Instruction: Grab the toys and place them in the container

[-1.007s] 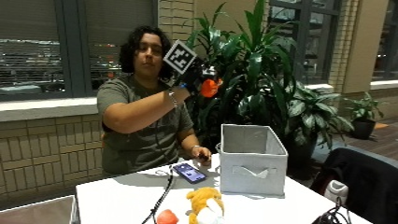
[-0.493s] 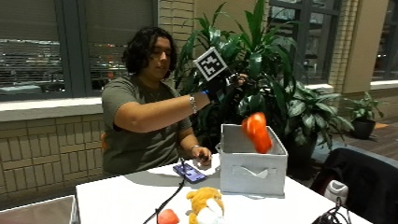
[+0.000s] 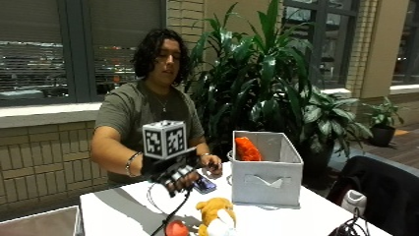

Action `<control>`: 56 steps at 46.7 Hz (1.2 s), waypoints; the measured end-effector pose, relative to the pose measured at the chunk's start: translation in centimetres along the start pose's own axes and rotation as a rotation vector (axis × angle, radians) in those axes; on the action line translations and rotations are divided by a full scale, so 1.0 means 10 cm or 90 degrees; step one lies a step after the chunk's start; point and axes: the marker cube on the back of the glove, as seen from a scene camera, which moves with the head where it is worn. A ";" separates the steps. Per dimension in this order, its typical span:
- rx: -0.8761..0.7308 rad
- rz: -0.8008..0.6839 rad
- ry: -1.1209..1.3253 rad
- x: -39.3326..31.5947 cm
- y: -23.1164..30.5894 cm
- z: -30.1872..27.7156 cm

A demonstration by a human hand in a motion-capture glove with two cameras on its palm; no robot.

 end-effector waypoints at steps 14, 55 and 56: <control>-0.076 0.244 0.085 0.90 0.33 0.92; 0.286 -0.080 -0.219 -2.59 -0.35 -1.83; 0.273 -0.079 -0.218 -2.61 -0.38 -1.80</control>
